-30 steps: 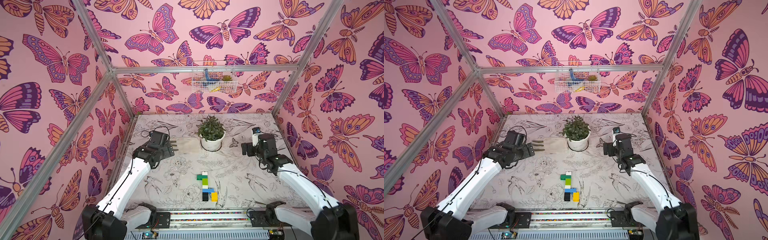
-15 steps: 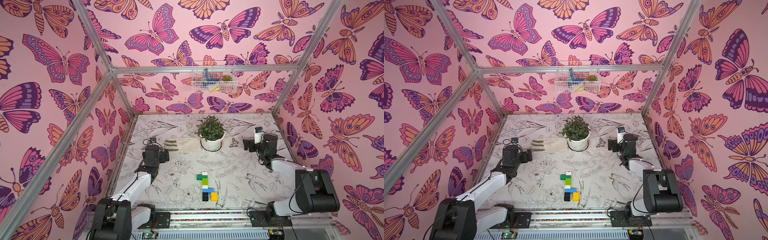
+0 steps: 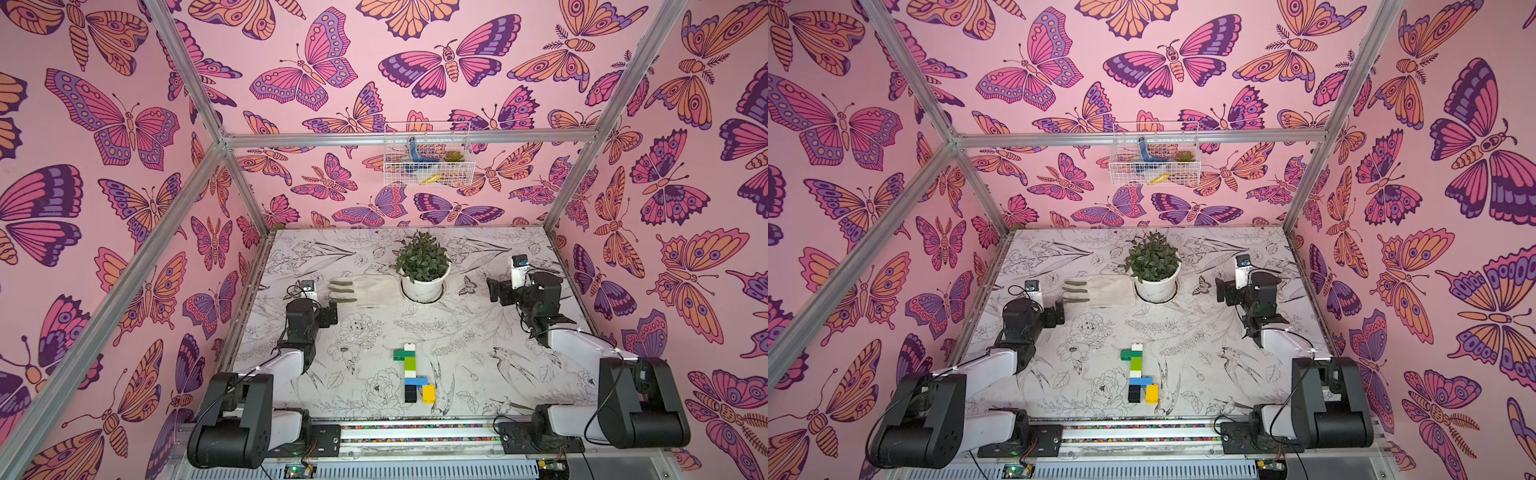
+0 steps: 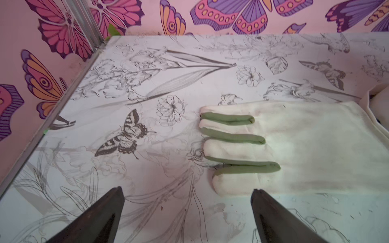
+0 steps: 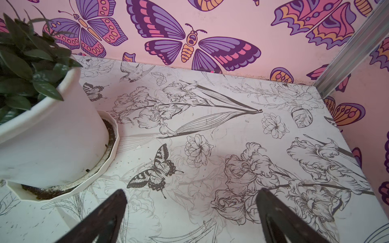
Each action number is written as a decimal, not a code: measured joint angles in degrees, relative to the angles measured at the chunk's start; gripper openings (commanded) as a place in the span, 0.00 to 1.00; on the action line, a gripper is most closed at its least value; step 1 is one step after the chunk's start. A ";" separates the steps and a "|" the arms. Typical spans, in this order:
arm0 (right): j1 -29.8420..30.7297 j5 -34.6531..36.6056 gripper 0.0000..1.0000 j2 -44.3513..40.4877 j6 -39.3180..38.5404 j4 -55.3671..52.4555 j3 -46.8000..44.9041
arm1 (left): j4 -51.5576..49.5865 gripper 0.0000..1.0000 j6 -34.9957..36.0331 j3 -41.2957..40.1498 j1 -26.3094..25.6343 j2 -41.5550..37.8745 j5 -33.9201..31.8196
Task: Assemble a giraffe with lego
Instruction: Reset both arms
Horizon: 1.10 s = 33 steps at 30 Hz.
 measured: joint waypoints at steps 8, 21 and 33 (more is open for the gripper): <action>-0.04 0.33 0.99 0.00 0.48 0.90 -0.11 | 15.30 1.00 0.94 -3.80 1.11 12.22 1.81; -0.22 -0.28 0.99 -2.36 1.14 6.10 -8.04 | 20.63 1.00 0.92 -3.56 1.46 12.04 2.05; -0.37 10.19 0.99 10.45 6.03 21.05 -12.02 | 18.05 1.00 0.31 -1.90 1.51 12.04 0.68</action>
